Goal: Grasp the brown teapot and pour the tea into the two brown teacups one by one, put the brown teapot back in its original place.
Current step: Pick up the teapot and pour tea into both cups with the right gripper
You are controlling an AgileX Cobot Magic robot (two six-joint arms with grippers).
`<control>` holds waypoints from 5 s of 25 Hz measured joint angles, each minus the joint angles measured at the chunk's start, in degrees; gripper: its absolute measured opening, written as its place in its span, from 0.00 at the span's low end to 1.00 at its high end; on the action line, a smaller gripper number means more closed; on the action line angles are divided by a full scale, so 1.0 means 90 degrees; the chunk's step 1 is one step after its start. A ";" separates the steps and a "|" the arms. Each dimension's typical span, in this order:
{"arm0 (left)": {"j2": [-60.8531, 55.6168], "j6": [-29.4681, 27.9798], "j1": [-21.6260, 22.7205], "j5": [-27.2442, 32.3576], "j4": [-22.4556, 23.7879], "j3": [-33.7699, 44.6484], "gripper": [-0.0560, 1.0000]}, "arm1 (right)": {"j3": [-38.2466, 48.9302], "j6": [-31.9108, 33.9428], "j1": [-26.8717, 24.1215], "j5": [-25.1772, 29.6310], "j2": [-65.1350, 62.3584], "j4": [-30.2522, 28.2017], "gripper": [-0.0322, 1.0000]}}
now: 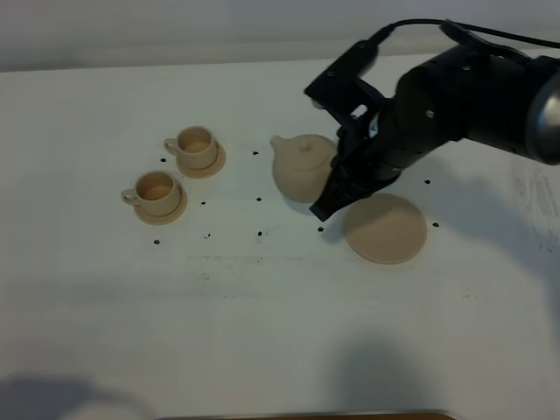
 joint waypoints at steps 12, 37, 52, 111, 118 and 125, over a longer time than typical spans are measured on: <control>0.0000 0.0000 0.0000 0.0000 0.0000 0.0000 0.55 | -0.1447 -0.0649 0.0311 0.0287 0.1039 -0.0165 0.11; 0.0000 0.0000 0.0000 0.0000 0.0000 0.0000 0.55 | -0.3316 -0.1199 0.0319 0.0757 0.2352 -0.0653 0.11; 0.0000 0.0000 0.0000 0.0000 0.0000 0.0000 0.55 | -0.3383 -0.1316 0.0319 0.0507 0.2388 -0.0769 0.11; 0.0000 0.0000 0.0000 0.0000 0.0000 0.0000 0.55 | -0.3692 -0.1020 0.0396 0.0469 0.2720 -0.1728 0.11; 0.0000 0.0000 0.0000 0.0000 0.0000 0.0000 0.55 | -0.3692 -0.0993 0.0553 0.0426 0.2720 -0.1918 0.11; 0.0000 0.0000 0.0000 0.0000 0.0000 0.0000 0.55 | -0.3692 -0.0988 0.0629 0.0301 0.2735 -0.2331 0.11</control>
